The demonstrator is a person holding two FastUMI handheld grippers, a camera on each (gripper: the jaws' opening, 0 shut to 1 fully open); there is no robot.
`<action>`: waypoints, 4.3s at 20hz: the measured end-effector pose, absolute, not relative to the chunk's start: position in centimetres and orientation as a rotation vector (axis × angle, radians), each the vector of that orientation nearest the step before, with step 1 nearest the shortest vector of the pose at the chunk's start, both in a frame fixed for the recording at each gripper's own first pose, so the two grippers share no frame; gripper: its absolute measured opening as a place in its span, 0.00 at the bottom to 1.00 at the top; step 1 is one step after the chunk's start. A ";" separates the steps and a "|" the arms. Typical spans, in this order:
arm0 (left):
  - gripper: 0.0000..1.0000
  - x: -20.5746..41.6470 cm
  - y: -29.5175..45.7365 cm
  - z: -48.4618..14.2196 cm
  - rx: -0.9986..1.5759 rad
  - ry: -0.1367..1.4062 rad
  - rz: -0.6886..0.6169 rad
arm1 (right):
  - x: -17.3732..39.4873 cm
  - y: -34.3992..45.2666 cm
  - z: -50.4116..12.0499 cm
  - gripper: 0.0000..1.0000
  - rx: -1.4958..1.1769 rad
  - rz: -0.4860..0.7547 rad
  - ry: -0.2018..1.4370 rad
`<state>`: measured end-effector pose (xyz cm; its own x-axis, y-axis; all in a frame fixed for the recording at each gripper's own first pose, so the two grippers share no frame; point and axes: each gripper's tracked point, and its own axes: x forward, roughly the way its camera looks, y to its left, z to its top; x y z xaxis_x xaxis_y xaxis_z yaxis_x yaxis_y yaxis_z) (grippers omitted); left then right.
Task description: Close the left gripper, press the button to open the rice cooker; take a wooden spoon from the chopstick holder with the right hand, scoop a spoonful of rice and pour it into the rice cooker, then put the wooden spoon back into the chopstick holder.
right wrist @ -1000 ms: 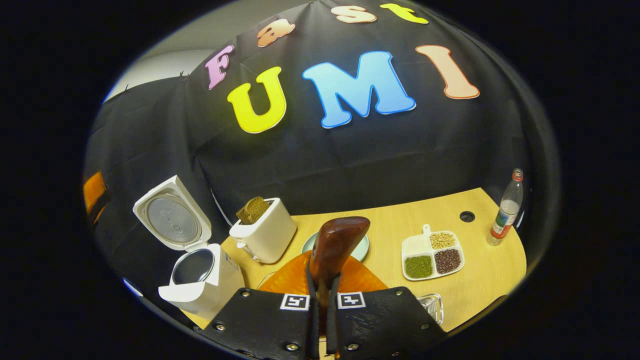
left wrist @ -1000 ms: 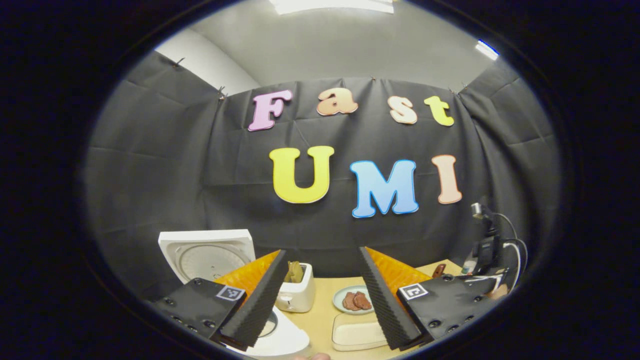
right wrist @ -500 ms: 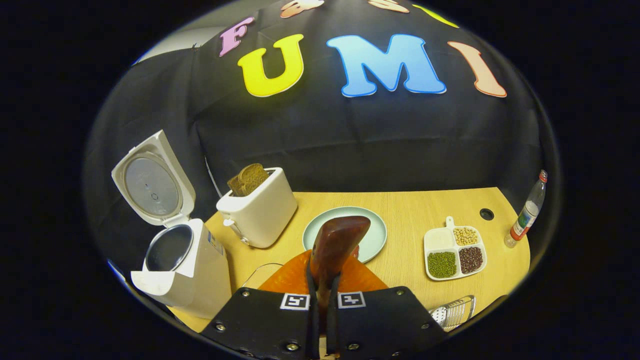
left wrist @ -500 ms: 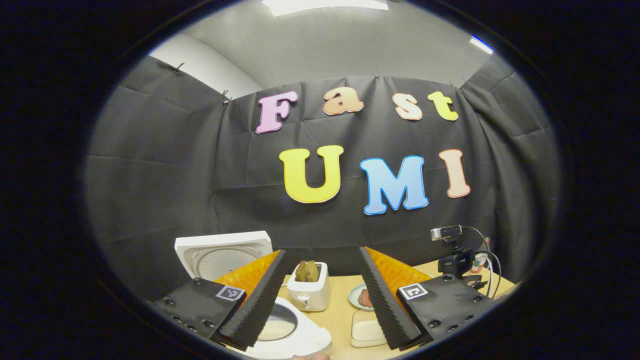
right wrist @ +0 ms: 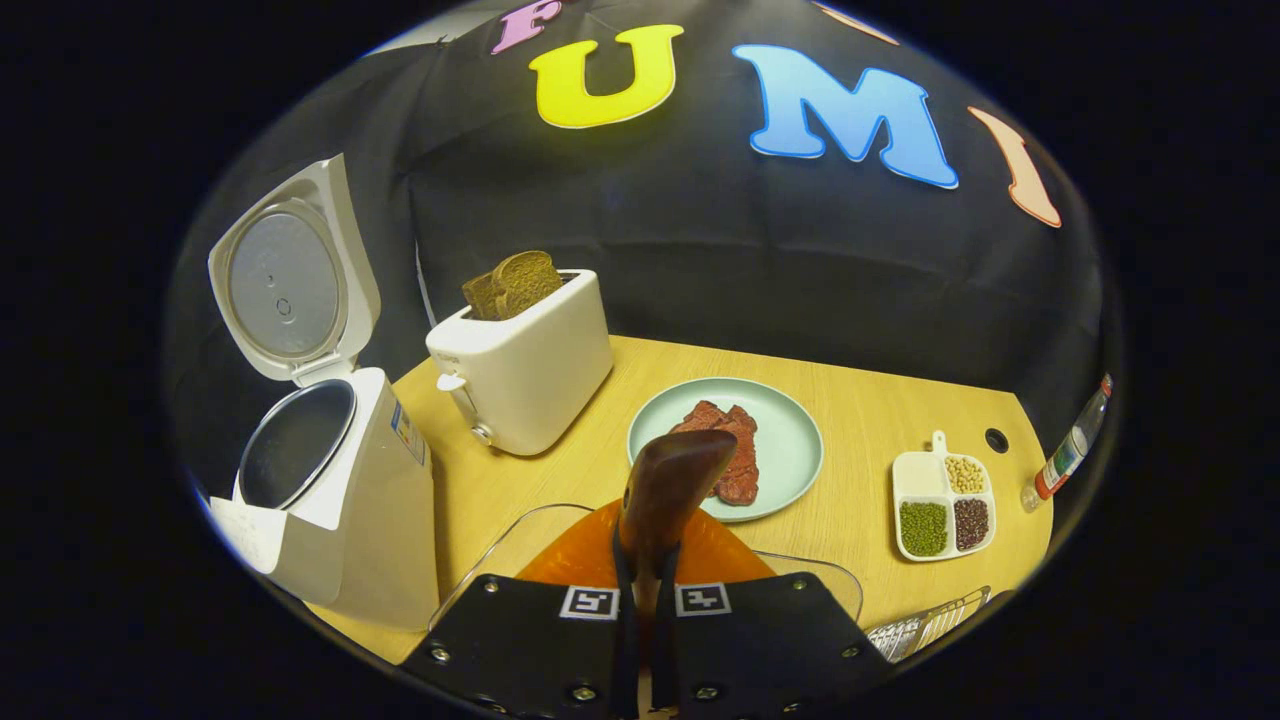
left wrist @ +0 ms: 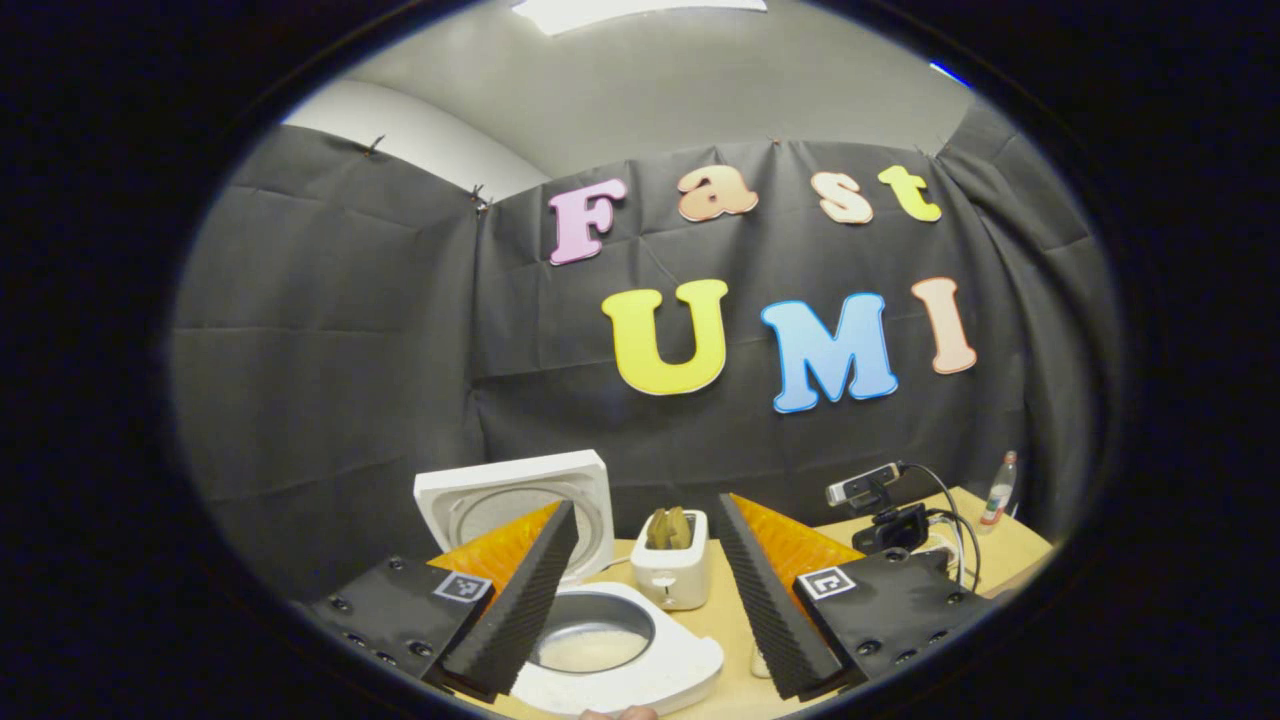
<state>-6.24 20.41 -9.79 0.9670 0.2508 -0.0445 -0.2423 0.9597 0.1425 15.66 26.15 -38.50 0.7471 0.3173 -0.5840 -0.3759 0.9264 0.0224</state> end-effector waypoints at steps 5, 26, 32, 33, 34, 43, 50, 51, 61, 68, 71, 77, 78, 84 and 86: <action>0.99 -7.4 22.5 -10.5 0.114 0.077 0.299 | 14.0 28.6 -38.9 0.06 0.065 0.441 0.670; 0.96 -5.6 17.8 -8.6 0.097 0.032 0.203 | 15.4 21.3 -27.5 0.06 1.149 0.433 0.564; 0.94 -5.7 16.9 -7.9 0.084 0.004 0.185 | 15.4 22.0 -22.7 0.06 1.237 0.504 0.512; 0.94 -5.8 17.0 -7.9 0.083 0.006 0.189 | 15.5 22.5 -22.2 0.06 1.224 0.516 0.509; 0.93 -5.9 17.3 -7.9 0.080 0.007 0.194 | 15.5 23.0 -21.6 0.06 1.211 0.529 0.505; 0.99 -7.1 20.0 -8.7 0.036 0.029 0.238 | 16.1 31.5 -20.2 0.06 1.061 0.615 0.562; 0.99 -8.3 21.9 -7.8 0.040 0.008 0.285 | 15.9 39.4 -20.8 0.06 0.977 0.705 0.619; 0.99 -8.4 22.1 -7.7 0.042 0.005 0.290 | 15.8 40.1 -20.9 0.06 0.964 0.714 0.626; 0.99 -9.9 24.4 -7.3 0.017 -0.026 0.302 | 15.0 47.3 -23.2 0.06 0.719 0.777 0.660; 0.99 -10.8 26.0 -8.7 0.009 -0.013 0.299 | 13.2 51.3 -23.2 0.06 0.420 0.850 0.588; 0.99 -11.4 26.8 -8.9 0.003 -0.012 0.306 | 12.8 52.6 -23.5 0.06 0.364 0.874 0.572; 0.93 -12.2 27.9 -9.8 -0.007 -0.003 0.321 | 12.4 54.6 -23.9 0.06 0.173 0.913 0.490; 0.96 -12.2 27.9 -9.8 -0.004 -0.005 0.323 | 12.0 54.9 -24.0 0.06 0.131 0.929 0.470; 0.93 -13.0 28.5 -9.7 0.016 -0.020 0.342 | 9.4 57.3 -25.5 0.06 -0.210 1.057 0.331; 0.95 -13.4 28.8 -9.9 0.027 -0.018 0.356 | 8.2 57.8 -25.0 0.06 -0.306 1.101 0.267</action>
<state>-13.42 28.84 -9.90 0.9370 0.3487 0.0223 -0.3492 0.9368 0.0238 8.24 57.82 -24.96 0.4289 0.8285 -0.3599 -0.9014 0.4189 -0.1098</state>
